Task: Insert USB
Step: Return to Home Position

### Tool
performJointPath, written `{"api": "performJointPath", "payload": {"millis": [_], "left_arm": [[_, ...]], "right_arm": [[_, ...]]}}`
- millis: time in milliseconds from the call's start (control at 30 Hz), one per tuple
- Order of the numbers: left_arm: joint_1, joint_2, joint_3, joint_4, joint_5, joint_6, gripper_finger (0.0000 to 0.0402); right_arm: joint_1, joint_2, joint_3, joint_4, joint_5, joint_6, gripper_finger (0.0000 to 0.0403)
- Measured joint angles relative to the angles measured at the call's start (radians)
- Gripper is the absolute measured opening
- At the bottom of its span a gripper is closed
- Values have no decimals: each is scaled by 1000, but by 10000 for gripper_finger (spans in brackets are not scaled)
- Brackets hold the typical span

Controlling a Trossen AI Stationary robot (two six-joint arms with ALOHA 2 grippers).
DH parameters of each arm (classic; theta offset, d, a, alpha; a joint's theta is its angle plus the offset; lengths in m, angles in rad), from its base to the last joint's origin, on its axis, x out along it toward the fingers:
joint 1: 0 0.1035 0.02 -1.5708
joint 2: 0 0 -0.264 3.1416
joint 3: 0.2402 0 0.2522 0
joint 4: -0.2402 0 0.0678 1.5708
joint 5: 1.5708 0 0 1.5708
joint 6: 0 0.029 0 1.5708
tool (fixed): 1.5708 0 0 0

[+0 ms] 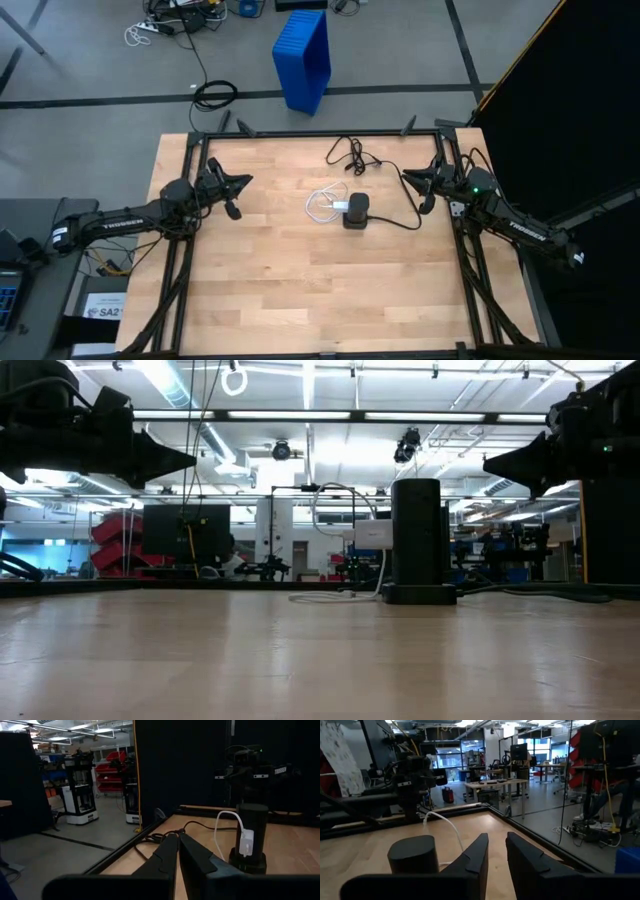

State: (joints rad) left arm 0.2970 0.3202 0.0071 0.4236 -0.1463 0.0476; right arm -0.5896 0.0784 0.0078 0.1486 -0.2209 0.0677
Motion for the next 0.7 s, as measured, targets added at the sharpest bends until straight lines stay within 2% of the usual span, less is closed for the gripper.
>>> {"api": "performJointPath", "payload": {"millis": [400,700], "left_arm": [[0,0,0,0,0,0,0],[0,0,0,0,0,0,0]], "right_arm": [[0,0,0,0,0,0,24],[0,0,0,0,0,0,31]]}}
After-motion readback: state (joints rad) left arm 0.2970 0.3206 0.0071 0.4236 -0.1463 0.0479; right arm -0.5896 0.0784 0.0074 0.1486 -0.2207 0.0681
